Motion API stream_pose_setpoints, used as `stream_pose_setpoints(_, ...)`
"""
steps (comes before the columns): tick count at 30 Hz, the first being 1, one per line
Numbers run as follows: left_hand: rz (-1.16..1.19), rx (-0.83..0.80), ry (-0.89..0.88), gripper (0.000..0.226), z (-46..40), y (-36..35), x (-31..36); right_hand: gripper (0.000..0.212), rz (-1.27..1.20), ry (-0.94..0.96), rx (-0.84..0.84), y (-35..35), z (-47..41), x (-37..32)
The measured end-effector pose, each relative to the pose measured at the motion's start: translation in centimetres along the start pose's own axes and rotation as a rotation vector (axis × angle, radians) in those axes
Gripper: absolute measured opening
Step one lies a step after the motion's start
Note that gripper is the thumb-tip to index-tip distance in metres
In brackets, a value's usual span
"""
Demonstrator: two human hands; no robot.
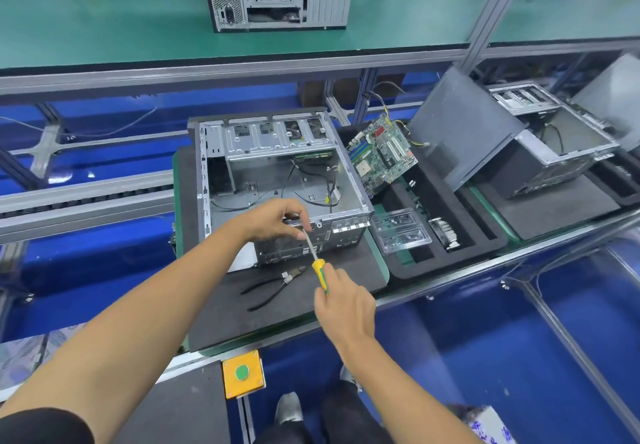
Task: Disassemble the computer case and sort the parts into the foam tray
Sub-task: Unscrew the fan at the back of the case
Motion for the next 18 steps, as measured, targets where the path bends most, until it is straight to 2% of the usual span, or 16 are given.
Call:
stream_pose_setpoints(3, -0.141, -0.006, -0.029, 0.011, -0.1, -0.4, 0.1, 0.022, -0.047, -0.077, -0.017, -0.1, -0.2, 0.7)
stream_pose_setpoints(4, -0.169, 0.007, -0.037, 0.010, -0.1, -0.5, 0.0, 0.017, -0.121, -0.132, -0.035, -0.3, -0.3, 0.8)
stream_pose_setpoints(7, -0.214, 0.038, -0.063, 0.009, 0.0, -1.0, -0.2, 0.020, -0.442, -0.263, -0.036, -1.1, -0.1, 0.5)
stream_pose_setpoints(10, -0.254, 0.045, -0.074, 0.008, 0.1, -1.1, -0.3, 0.016, -0.685, -0.325, -0.064, -1.2, 0.1, 0.2)
stream_pose_setpoints(18, -0.260, 0.016, -0.084, 0.007, -0.2, -0.8, -0.5, 0.019, -0.813, -0.340, -0.124, -0.4, -0.7, 1.5)
Point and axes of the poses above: each hand's wrist, its own z-axis away from the middle knuckle, its own y-axis out of the back of the hand, x = y × z, the point moved 3 cm from there along -z, towards the middle knuckle, and after that the axes turned 5 degrees about -x, right-handed, at the moved point
